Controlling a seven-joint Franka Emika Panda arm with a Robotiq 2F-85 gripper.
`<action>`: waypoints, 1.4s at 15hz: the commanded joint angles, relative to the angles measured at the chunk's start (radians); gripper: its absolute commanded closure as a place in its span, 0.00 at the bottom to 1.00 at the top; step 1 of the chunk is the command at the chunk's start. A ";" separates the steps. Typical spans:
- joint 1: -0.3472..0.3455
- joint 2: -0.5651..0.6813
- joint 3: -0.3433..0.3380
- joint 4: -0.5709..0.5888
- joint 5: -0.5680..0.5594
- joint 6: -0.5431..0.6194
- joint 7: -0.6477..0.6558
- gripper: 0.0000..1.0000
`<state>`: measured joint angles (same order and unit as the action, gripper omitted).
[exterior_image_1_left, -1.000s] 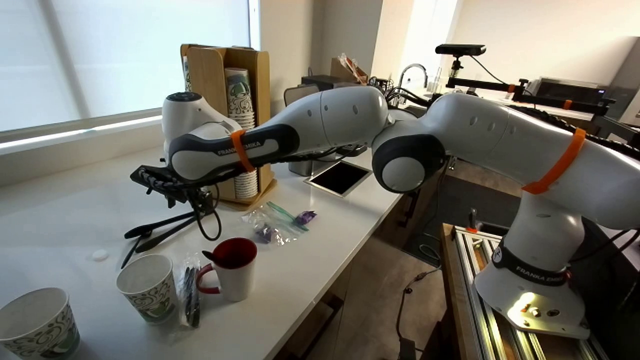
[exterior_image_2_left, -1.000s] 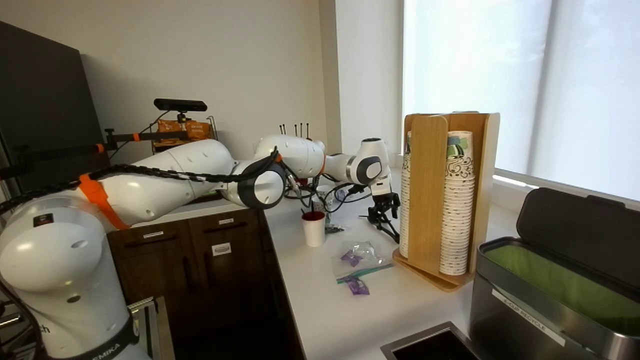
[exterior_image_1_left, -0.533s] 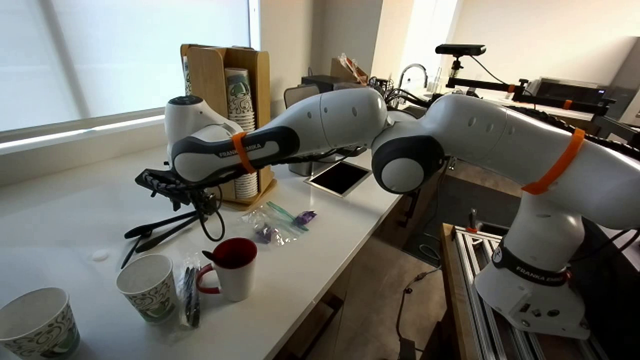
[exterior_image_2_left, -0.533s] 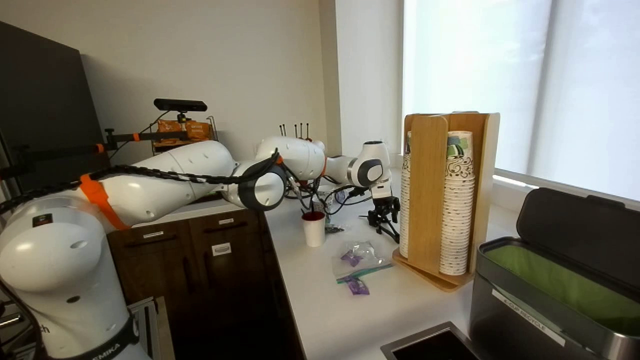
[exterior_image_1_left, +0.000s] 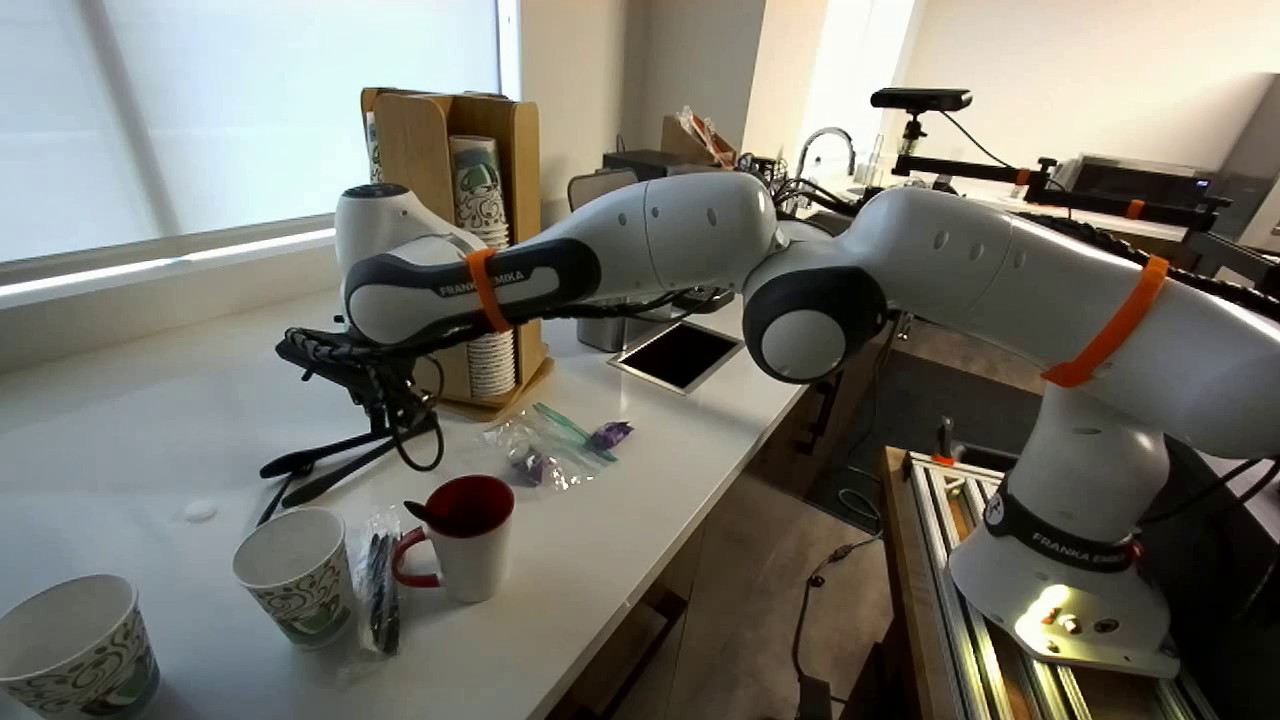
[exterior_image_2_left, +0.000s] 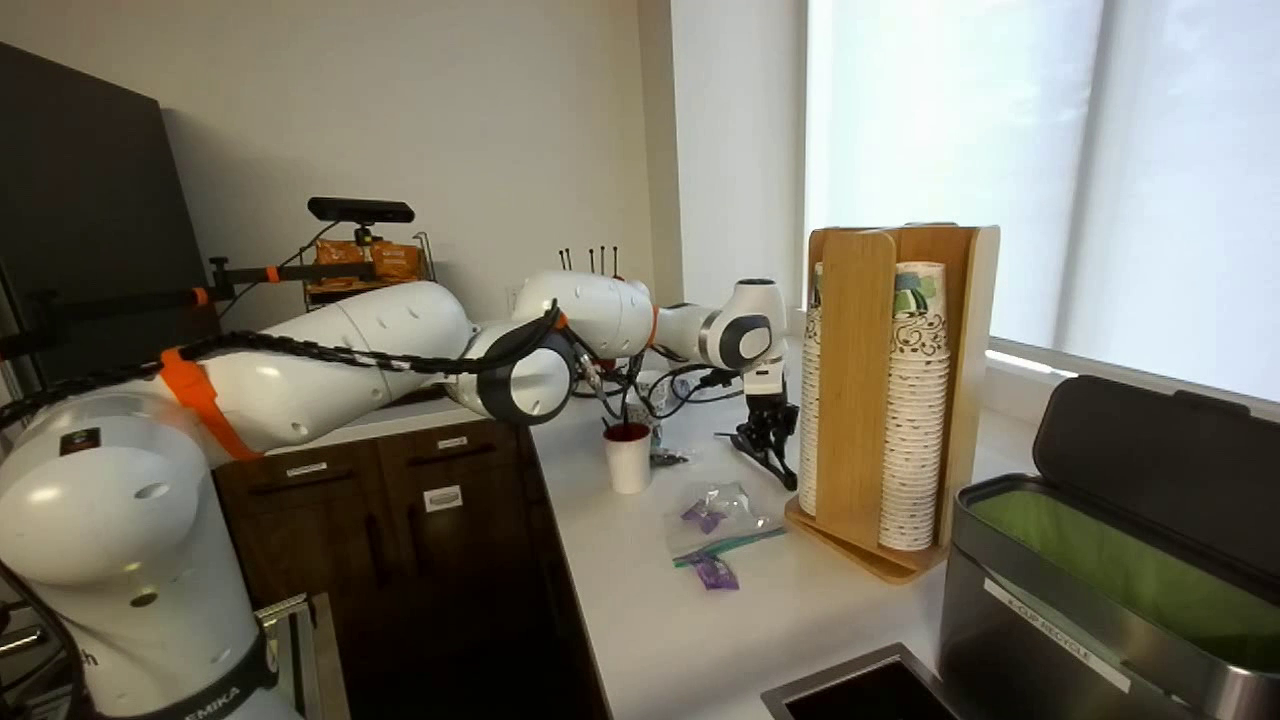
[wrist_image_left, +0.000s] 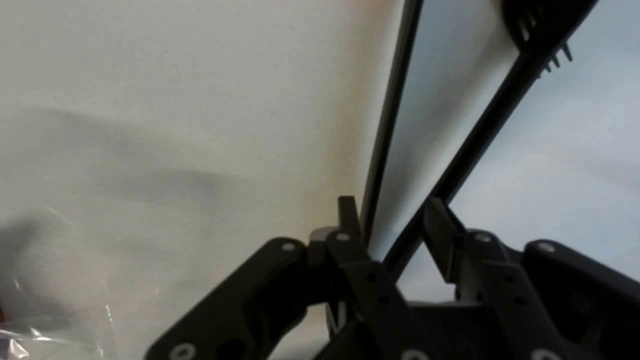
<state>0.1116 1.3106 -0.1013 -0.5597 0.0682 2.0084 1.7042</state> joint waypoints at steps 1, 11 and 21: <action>-0.010 0.019 0.015 0.034 0.023 -0.041 0.050 0.92; 0.000 -0.016 -0.002 -0.005 0.000 -0.118 0.087 0.99; -0.004 -0.021 0.015 -0.002 0.010 -0.004 0.013 0.25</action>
<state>0.1067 1.2964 -0.0979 -0.5514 0.0695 1.9473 1.7391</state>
